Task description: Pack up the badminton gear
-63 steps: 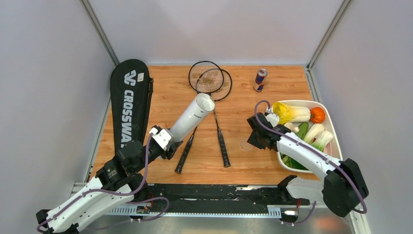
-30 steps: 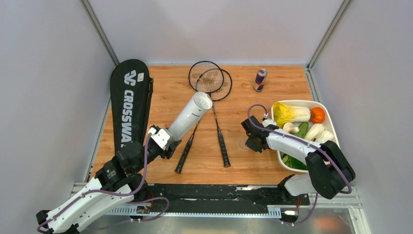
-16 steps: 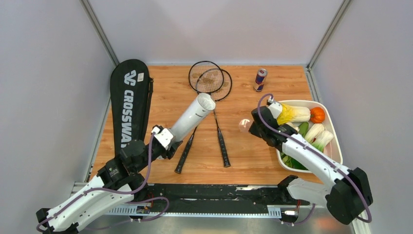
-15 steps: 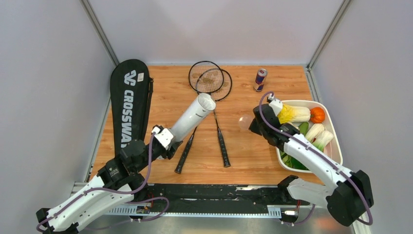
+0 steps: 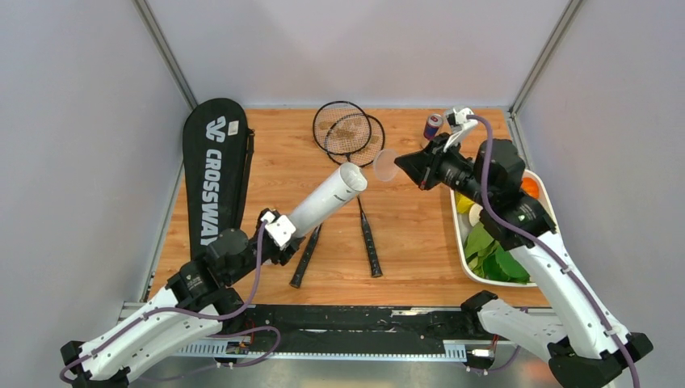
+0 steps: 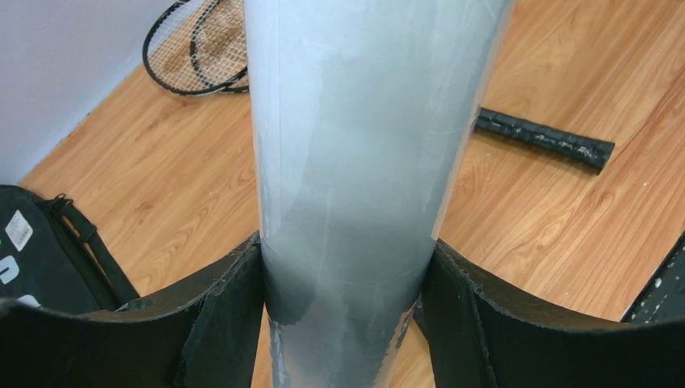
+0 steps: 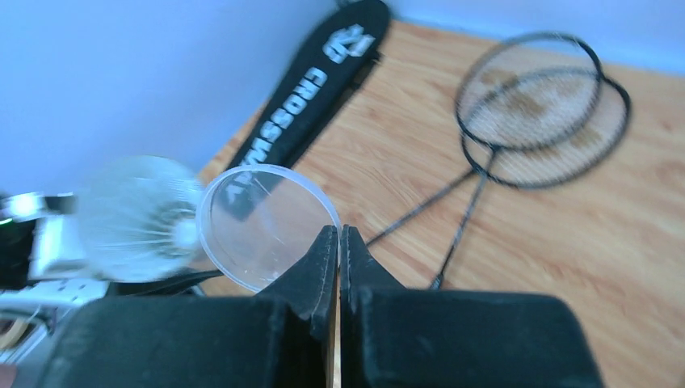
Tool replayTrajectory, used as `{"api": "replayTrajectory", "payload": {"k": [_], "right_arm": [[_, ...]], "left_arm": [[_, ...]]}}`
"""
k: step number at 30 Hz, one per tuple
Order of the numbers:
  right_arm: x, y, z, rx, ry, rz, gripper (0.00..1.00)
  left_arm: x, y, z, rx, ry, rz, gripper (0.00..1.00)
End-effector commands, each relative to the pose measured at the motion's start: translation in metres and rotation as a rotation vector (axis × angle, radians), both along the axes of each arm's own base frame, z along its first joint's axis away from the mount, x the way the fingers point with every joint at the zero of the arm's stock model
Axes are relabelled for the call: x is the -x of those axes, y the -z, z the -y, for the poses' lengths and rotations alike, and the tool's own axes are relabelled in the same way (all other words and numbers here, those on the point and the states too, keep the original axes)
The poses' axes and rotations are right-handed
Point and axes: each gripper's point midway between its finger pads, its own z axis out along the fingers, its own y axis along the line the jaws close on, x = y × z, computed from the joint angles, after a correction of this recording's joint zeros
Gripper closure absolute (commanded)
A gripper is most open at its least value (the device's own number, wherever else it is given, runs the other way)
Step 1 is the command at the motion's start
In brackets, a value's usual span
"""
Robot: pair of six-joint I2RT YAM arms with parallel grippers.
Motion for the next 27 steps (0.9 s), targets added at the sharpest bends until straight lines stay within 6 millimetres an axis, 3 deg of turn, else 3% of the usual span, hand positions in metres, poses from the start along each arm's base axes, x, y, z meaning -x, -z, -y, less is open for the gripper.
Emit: {"api": "replayTrajectory", "payload": {"k": [1, 6, 13, 27], "right_arm": [[0.047, -0.059, -0.022, -0.025, -0.298, 0.186, 1.00], [0.079, -0.059, -0.034, -0.040, -0.493, 0.181, 1.00], [0.097, -0.035, -0.035, -0.010, -0.588, 0.126, 1.00], [0.082, 0.002, -0.032, 0.108, -0.561, 0.018, 1.00]], "left_arm": [[-0.004, -0.013, 0.006, -0.031, 0.038, 0.054, 0.37], [-0.002, -0.006, 0.009, -0.085, 0.077, 0.062, 0.37], [0.003, -0.006, 0.013, -0.094, 0.135, 0.105, 0.38], [0.004, -0.008, 0.015, -0.141, 0.183, 0.147, 0.37]]}}
